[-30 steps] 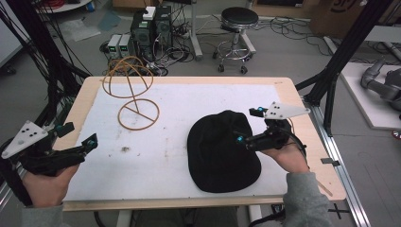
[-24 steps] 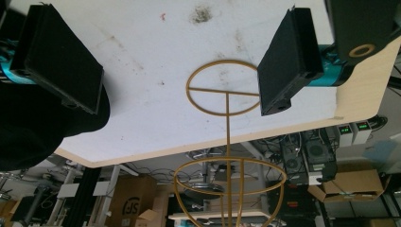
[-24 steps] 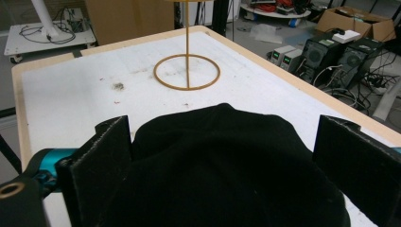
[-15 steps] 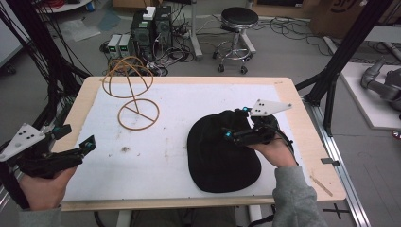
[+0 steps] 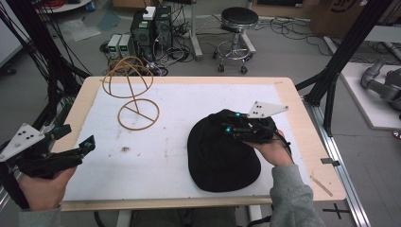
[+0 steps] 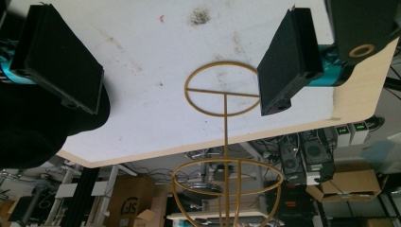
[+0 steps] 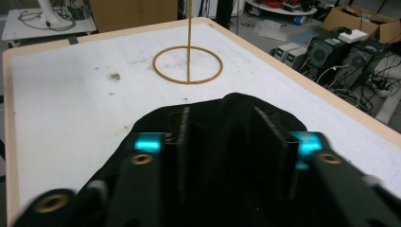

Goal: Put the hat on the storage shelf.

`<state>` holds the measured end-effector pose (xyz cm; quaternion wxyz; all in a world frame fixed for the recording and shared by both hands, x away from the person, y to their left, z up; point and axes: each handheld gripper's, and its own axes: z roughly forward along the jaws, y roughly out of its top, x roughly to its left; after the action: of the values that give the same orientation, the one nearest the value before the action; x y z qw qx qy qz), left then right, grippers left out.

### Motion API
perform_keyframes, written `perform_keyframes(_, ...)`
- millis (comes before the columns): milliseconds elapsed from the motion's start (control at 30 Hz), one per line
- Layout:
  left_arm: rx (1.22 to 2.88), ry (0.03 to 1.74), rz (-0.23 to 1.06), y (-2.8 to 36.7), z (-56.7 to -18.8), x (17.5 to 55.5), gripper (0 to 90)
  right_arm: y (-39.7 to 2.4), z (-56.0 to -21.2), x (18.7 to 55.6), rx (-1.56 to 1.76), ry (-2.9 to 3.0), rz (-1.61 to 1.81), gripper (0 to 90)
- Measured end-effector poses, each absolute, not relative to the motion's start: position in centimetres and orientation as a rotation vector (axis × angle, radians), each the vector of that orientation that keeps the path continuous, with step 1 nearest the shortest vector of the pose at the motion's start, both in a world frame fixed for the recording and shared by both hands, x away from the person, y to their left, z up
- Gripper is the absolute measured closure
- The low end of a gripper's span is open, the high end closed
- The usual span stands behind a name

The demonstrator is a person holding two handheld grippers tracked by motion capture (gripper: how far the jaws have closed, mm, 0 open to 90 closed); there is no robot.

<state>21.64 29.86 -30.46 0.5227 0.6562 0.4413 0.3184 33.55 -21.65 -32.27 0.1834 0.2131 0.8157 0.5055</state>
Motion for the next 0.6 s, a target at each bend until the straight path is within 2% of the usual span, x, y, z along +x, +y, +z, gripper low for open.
perform_keyframes(167,1.574,1.057,0.762,29.87,-30.47,21.64,15.6,-21.44,-32.44,33.42,0.564,2.319,1.395,84.3)
perform_keyframes(267,1.573,1.056,0.762,29.86,-30.47,21.64,15.6,-21.51,-32.42,33.38,0.573,2.334,1.399,87.0)
perform_keyframes(600,1.570,1.058,0.764,29.92,-30.47,21.64,15.6,-22.04,-31.46,33.30,0.589,2.368,1.430,88.2)
